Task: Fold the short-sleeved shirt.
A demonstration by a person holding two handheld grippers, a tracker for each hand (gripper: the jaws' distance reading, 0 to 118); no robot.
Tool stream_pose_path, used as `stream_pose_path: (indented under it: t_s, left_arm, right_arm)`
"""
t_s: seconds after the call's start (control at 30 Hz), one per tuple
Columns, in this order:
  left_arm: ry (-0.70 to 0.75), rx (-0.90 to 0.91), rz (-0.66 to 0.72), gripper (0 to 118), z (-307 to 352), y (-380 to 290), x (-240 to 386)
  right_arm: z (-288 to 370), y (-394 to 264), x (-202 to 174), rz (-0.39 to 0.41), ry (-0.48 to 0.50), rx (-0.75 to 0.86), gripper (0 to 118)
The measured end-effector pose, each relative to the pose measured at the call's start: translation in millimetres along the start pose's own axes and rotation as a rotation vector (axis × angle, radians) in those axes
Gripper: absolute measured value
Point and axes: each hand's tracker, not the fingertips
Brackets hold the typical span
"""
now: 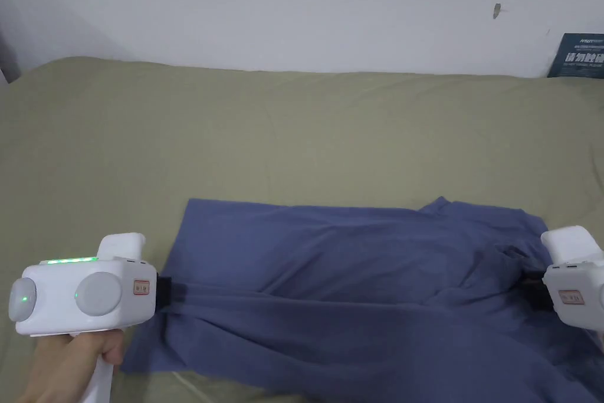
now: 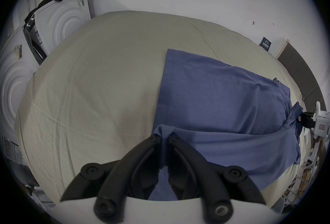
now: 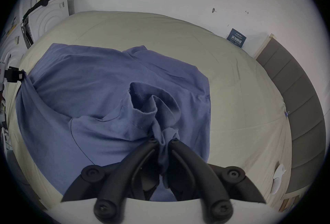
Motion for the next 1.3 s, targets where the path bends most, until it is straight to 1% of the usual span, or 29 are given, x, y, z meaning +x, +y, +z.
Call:
stream_pose_path:
  t_s: [0.03,0.07,0.1,0.13,0.23,0.27,0.33,0.37,0.4,0.43,0.47,0.5,0.53,0.6,0.67,0.7,0.77,0.8,0.93,0.97,1.0,1.03,1.1,1.13,1.17,1.2,1.23,1.27,1.3]
  left_arm:
    - [0.0,0.003,-0.002,90,2,-1,0]
    - [0.004,-0.006,-0.014,118,3,-1,-1]
    - [0.007,-0.028,-0.024,117,4,-3,-2]
    - [0.0,-0.018,-0.031,116,11,-7,-3]
    - [0.029,0.028,-0.026,116,35,-18,-6]
    - [0.024,0.036,-0.024,116,43,-24,-9]
    - [0.013,0.047,-0.014,115,54,-33,-17]
    - [0.015,0.048,-0.014,112,59,-38,-22]
    - [0.023,0.058,-0.012,99,64,-43,-24]
    - [0.021,0.048,-0.019,74,67,-47,-27]
    - [0.017,0.029,-0.016,33,67,-51,-29]
    - [0.019,0.022,-0.007,0,67,-55,-32]
    - [0.022,0.021,0.0,0,69,-57,-33]
    - [-0.001,0.014,0.002,0,73,-61,-34]
    - [-0.006,0.01,-0.011,0,73,-61,-31]
    - [-0.008,0.009,-0.021,23,72,-60,-29]
    - [-0.005,-0.038,-0.037,95,61,-58,-25]
    - [0.001,-0.036,-0.038,118,55,-58,-23]
    - [0.054,-0.064,-0.051,118,31,-56,-15]
    - [0.05,-0.084,-0.047,116,24,-56,-13]
    - [0.04,-0.11,-0.038,102,18,-56,-13]
    - [0.041,-0.109,-0.037,75,15,-57,-12]
    - [0.057,-0.097,-0.032,37,19,-59,-7]
    - [0.082,-0.053,-0.042,18,24,-60,-6]
    - [0.042,-0.057,-0.042,8,27,-60,-7]
    - [0.043,-0.062,-0.028,8,28,-60,-8]
    - [-0.028,-0.067,0.01,8,28,-59,-9]
    - [0.002,-0.086,0.008,8,28,-58,-9]
    - [0.011,-0.075,-0.003,8,28,-59,-8]
  right_arm:
    - [1,-3,0,-0.006,-0.015,-0.004,111]
    - [3,-7,2,-0.024,-0.022,-0.017,117]
    - [9,-15,3,-0.055,0.013,-0.013,111]
    - [13,-24,9,-0.052,-0.002,0.028,110]
    - [31,-55,17,-0.192,0.022,0.088,111]
    - [60,-55,10,-0.232,0.036,0.111,112]
    - [82,-72,7,-0.283,0.046,0.083,111]
    - [92,-84,5,-0.312,0.046,0.098,108]
    - [102,-92,3,-0.32,0.05,0.103,93]
    - [111,-103,1,-0.36,0.038,0.121,71]
    - [118,-114,-1,-0.385,0.039,0.126,39]
    - [121,-120,-3,-0.377,0.026,0.111,2]
    - [122,-128,-5,-0.388,0.013,0.111,2]
    - [123,-138,-3,-0.409,0.084,0.065,2]
    - [130,-148,-8,-0.415,0.073,0.094,2]
    - [131,-151,-10,-0.412,0.069,0.089,2]
    - [130,-155,-10,-0.411,0.069,0.081,2]
    - [126,-155,-8,-0.418,0.073,0.071,2]
    - [121,-156,-4,-0.433,0.084,0.06,2]
    - [120,-156,-4,-0.433,0.081,0.057,2]
    - [118,-155,-3,-0.431,0.076,0.053,2]
    - [117,-154,-2,-0.429,0.074,0.051,2]
    - [106,-155,7,-0.427,0.081,0.045,2]
    - [104,-154,9,-0.422,0.083,0.043,2]
    - [102,-153,11,-0.418,0.082,0.039,3]
    - [103,-151,7,-0.415,0.083,0.036,22]
    - [101,-150,8,-0.413,0.091,0.031,22]
    - [100,-149,9,-0.413,0.091,0.025,32]
    - [97,-148,11,-0.415,0.092,0.018,59]
